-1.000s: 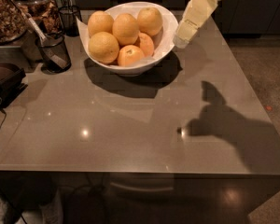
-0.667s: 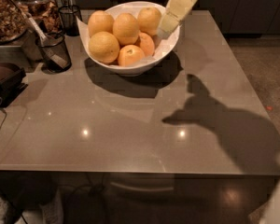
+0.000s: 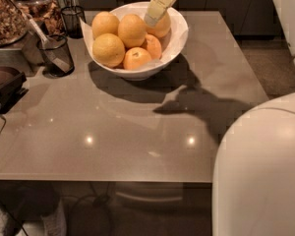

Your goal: Pick orange from white bowl

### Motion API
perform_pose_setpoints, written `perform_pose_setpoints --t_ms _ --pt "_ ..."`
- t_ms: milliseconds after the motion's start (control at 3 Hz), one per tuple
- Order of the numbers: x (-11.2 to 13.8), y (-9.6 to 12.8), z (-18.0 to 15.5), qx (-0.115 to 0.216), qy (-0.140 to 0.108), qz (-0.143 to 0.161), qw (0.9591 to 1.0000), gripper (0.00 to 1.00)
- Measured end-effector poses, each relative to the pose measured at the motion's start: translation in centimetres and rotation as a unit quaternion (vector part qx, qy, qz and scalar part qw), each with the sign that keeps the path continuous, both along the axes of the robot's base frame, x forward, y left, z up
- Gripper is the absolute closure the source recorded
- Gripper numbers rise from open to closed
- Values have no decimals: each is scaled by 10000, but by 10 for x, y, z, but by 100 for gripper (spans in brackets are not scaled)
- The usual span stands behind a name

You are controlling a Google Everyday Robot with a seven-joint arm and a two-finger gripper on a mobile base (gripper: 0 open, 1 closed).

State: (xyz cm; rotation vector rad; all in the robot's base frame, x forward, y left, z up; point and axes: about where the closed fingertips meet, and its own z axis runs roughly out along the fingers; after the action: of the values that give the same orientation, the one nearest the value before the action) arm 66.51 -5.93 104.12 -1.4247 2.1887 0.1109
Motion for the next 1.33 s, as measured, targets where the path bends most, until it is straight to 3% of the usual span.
perform_pose_setpoints --t_ms 333,1000,1333 --pt "8 6 -2 199 -38 -40 9998 0" --pt "39 51 -25 818 414 -27 9958 0" --pt "49 64 -33 963 551 -59 9938 9"
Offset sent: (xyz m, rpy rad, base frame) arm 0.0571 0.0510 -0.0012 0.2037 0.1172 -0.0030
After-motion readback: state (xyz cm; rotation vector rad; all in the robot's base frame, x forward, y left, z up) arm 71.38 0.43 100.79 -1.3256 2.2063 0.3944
